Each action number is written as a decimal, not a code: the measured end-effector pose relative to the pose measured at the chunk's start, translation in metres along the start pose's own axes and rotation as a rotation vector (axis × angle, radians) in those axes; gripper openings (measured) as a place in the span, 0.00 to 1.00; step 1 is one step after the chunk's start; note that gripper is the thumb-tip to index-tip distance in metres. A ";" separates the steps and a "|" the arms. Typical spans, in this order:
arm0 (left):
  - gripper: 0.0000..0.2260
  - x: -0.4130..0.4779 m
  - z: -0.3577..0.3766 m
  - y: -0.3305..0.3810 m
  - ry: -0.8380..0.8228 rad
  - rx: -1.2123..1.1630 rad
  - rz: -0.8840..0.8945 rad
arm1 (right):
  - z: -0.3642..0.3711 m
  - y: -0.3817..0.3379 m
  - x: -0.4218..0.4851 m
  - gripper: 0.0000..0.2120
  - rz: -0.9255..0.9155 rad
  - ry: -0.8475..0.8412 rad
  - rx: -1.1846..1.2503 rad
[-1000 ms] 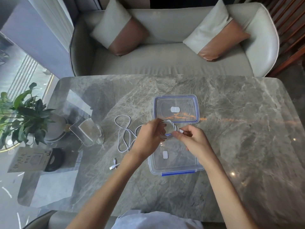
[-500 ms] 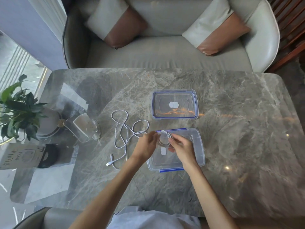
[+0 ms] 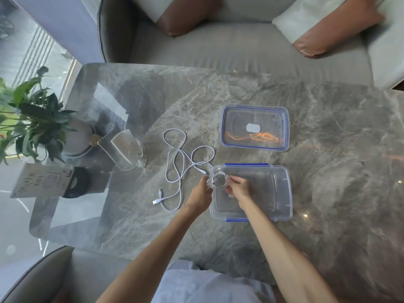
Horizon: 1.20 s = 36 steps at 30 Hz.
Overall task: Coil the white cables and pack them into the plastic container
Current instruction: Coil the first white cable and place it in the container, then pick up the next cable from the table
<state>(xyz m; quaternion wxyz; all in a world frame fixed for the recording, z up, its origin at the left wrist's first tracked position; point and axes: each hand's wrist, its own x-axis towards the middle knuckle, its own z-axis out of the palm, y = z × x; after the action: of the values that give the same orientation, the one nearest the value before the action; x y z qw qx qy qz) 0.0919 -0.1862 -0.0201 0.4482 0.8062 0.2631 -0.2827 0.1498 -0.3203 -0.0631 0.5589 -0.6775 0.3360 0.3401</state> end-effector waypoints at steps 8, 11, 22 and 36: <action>0.21 0.004 0.000 -0.007 0.017 0.012 0.039 | -0.008 0.016 -0.001 0.09 -0.136 0.187 -0.088; 0.21 0.005 0.001 -0.007 0.019 0.018 0.037 | -0.016 0.023 0.001 0.13 -0.069 0.170 -0.013; 0.11 -0.001 -0.034 -0.055 0.369 0.217 0.129 | -0.006 -0.007 -0.069 0.12 -0.450 0.372 -0.329; 0.09 -0.007 -0.108 -0.119 0.106 0.327 0.175 | 0.130 0.012 -0.101 0.29 -0.738 -0.355 -1.076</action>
<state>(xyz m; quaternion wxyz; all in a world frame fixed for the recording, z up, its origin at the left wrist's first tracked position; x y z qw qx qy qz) 0.0304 -0.0388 -0.0364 0.3194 0.9019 0.1657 -0.2388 0.0740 -0.1865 -0.0030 0.2701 -0.8657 -0.2304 0.3528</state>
